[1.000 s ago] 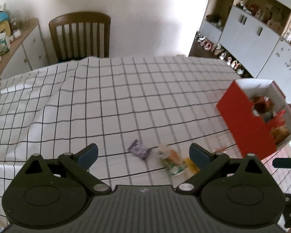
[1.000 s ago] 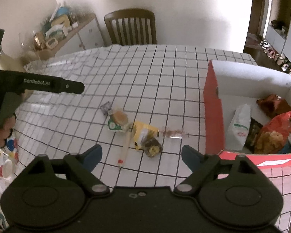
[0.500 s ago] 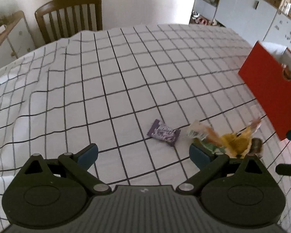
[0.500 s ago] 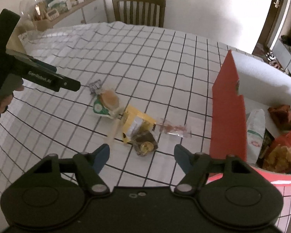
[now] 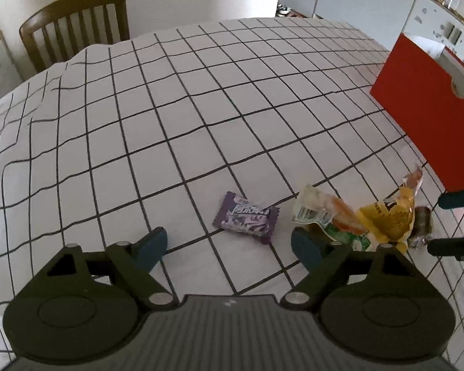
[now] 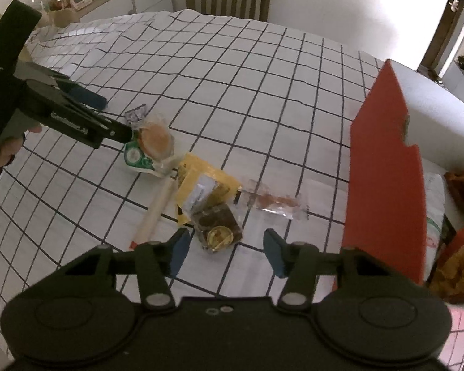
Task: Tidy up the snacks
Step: 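Grasp the purple candy with the left tool while the right tool grasps the round chocolate, then carry the candy and chocolate into the red box and open both tools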
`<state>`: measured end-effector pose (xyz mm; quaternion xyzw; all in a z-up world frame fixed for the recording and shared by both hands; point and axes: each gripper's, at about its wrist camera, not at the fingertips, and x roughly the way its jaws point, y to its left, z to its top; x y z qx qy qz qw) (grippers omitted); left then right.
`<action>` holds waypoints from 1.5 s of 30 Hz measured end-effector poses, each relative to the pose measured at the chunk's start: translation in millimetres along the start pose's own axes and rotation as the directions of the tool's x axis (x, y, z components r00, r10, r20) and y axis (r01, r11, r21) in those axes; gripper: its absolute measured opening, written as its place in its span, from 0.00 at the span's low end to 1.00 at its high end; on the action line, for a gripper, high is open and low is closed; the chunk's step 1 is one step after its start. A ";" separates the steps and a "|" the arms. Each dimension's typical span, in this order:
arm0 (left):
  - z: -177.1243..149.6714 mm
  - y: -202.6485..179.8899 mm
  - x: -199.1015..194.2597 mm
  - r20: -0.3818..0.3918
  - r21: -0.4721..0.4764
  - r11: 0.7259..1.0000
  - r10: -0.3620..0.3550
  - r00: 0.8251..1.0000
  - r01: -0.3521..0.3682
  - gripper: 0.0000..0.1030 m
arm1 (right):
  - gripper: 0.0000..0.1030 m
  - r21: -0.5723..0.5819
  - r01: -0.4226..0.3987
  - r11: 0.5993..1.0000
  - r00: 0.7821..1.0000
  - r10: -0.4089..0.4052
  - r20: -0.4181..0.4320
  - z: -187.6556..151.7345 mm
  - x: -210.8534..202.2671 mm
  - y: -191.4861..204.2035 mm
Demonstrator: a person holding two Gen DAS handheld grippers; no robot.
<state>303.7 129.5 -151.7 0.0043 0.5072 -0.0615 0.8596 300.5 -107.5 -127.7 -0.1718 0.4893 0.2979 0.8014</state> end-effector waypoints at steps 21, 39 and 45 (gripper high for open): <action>3.6 -18.2 -0.3 0.071 0.022 0.998 0.064 0.995 -0.065 0.28 | 0.31 -0.064 0.012 0.998 1.000 -0.011 0.021 -0.1 15.5 7.1; -18.2 -16.8 -53.1 0.065 -0.137 0.990 0.035 0.997 -0.026 0.26 | 0.29 0.068 0.015 0.998 0.995 -0.021 0.093 -25.7 -40.5 6.5; -23.2 -27.0 -84.3 0.086 -0.159 0.987 0.011 0.996 0.003 0.26 | 0.29 0.097 0.011 0.995 0.992 -0.024 0.127 -31.1 -72.1 6.9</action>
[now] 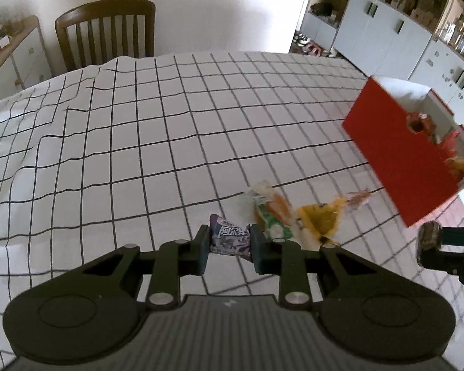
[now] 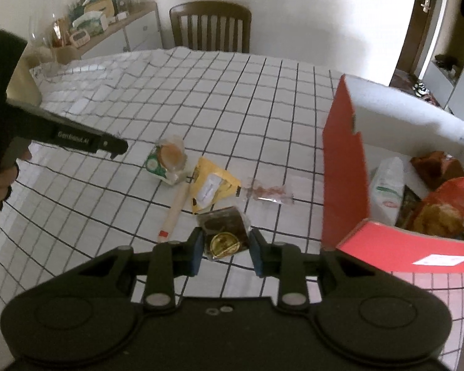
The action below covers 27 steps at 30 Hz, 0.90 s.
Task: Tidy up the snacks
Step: 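Carry the candy and chocolate into the red box and open both tools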
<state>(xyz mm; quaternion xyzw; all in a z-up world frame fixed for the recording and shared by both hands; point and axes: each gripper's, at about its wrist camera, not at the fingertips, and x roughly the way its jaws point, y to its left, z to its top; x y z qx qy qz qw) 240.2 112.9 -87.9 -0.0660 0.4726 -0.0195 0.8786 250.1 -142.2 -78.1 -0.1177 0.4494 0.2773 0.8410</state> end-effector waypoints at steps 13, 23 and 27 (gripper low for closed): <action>12.9 -60.9 -58.6 0.074 0.046 0.998 -0.055 0.996 0.052 0.26 | 0.29 0.016 0.035 0.999 0.994 -0.037 0.105 0.1 -66.1 -19.1; 29.2 -135.1 -75.0 0.112 0.120 0.988 -0.106 0.988 0.092 0.26 | 0.29 0.030 0.075 0.997 0.984 -0.079 0.158 -4.2 -97.9 -57.1; 38.2 -169.6 -72.8 0.122 0.147 0.984 -0.122 0.985 0.104 0.26 | 0.29 0.038 0.093 0.995 0.979 -0.098 0.177 -5.5 -108.9 -79.6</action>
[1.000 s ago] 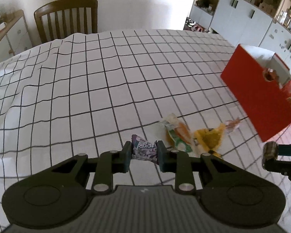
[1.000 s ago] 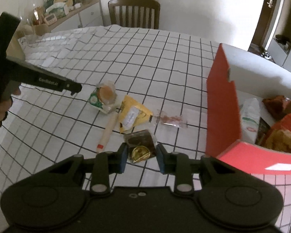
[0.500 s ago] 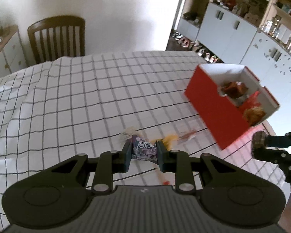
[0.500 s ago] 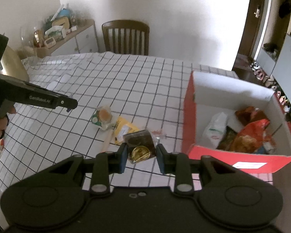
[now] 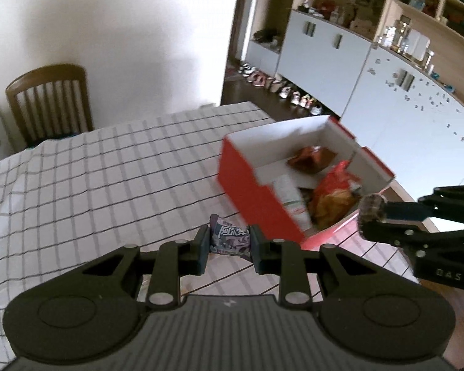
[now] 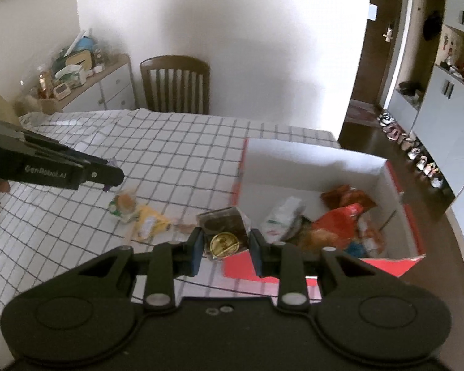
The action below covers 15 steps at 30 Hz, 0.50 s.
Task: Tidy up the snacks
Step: 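Carry the candy and chocolate into the red box and open both tools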
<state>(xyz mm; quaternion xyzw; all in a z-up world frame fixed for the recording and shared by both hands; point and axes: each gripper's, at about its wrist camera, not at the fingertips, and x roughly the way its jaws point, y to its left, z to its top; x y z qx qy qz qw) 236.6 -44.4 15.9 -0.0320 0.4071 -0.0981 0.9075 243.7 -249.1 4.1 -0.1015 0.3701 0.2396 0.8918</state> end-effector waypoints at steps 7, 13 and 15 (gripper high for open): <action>20.6 -49.2 26.6 -0.013 0.013 1.000 -0.016 1.000 0.016 0.26 | 0.29 0.018 0.021 1.000 1.000 -0.021 0.003 4.6 -0.6 -45.4; 37.1 -79.4 56.9 -0.059 -0.004 1.000 -0.019 0.998 0.018 0.26 | 0.29 0.055 0.015 0.998 0.999 -0.013 -0.038 10.9 9.2 -89.3; 42.5 -89.7 67.2 -0.073 -0.005 1.000 -0.014 0.997 0.014 0.26 | 0.29 0.070 0.012 0.997 0.999 -0.009 -0.050 15.2 13.9 -104.0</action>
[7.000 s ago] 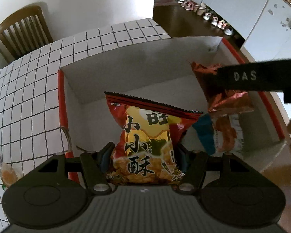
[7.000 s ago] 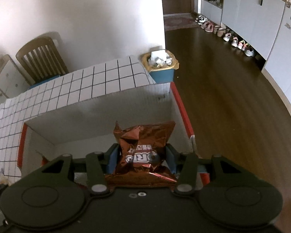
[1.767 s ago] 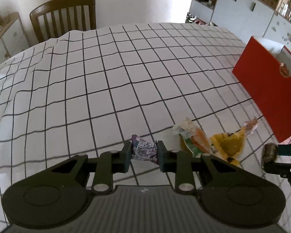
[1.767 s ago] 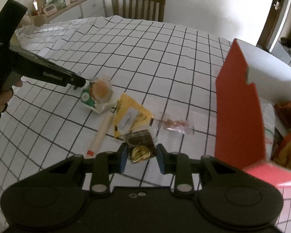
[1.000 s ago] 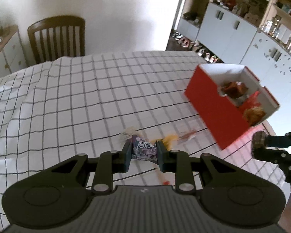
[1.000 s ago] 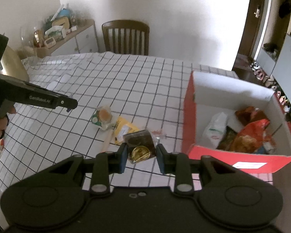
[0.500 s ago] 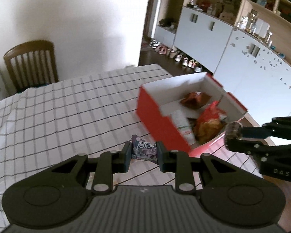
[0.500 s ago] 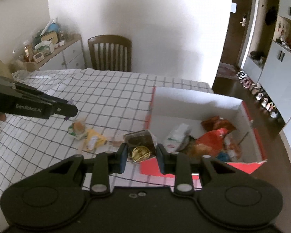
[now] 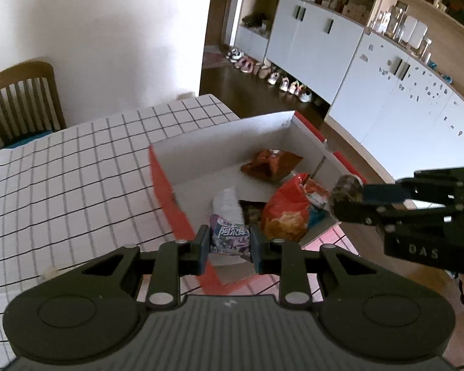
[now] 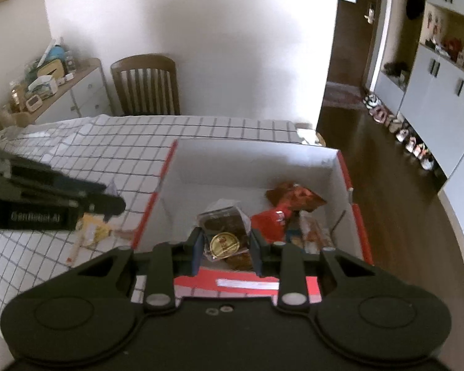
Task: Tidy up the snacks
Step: 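Carry the candy and chocolate into the red box and open both tools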
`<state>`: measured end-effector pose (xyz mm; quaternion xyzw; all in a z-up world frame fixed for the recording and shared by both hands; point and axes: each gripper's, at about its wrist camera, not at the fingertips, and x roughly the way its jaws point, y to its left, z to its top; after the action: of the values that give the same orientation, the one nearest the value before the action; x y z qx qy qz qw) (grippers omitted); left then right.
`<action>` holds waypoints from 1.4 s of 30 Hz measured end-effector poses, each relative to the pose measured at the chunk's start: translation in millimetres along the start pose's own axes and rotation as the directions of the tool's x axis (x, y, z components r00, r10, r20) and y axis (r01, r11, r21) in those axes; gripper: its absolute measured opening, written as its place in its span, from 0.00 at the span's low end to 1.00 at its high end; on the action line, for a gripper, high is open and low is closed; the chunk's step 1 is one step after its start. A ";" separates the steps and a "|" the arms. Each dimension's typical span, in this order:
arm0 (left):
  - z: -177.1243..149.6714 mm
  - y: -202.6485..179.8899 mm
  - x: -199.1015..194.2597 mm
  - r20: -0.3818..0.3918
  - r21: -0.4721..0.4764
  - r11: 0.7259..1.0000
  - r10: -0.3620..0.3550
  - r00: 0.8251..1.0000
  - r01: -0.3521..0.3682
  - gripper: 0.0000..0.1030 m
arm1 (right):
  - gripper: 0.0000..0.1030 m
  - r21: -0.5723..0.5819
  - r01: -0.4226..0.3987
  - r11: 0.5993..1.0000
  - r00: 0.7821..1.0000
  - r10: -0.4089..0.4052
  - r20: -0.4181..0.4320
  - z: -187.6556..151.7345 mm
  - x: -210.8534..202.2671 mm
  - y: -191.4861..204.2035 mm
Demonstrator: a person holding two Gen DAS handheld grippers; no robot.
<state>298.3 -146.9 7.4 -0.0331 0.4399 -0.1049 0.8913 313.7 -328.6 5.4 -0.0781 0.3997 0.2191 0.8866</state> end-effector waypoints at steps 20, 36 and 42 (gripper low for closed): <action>45.4 -26.9 97.9 -0.091 0.011 0.984 0.176 0.980 -0.175 0.26 | 0.29 -0.032 -0.011 0.999 0.993 0.007 -0.120 48.2 95.7 -47.4; 39.0 -30.0 152.1 -0.206 0.021 0.984 0.177 0.963 -0.176 0.26 | 0.29 0.004 -0.027 1.000 0.965 0.028 -0.262 43.7 150.0 -55.2; 36.8 -28.9 153.0 -0.210 0.001 0.984 0.172 0.962 -0.176 0.26 | 0.30 0.028 -0.031 0.999 0.962 0.037 -0.269 44.1 149.4 -62.9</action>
<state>413.2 -209.3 -84.7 0.0091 0.5332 -0.0252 0.8455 459.1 -322.2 -78.4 -0.0898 0.5205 0.2169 0.8209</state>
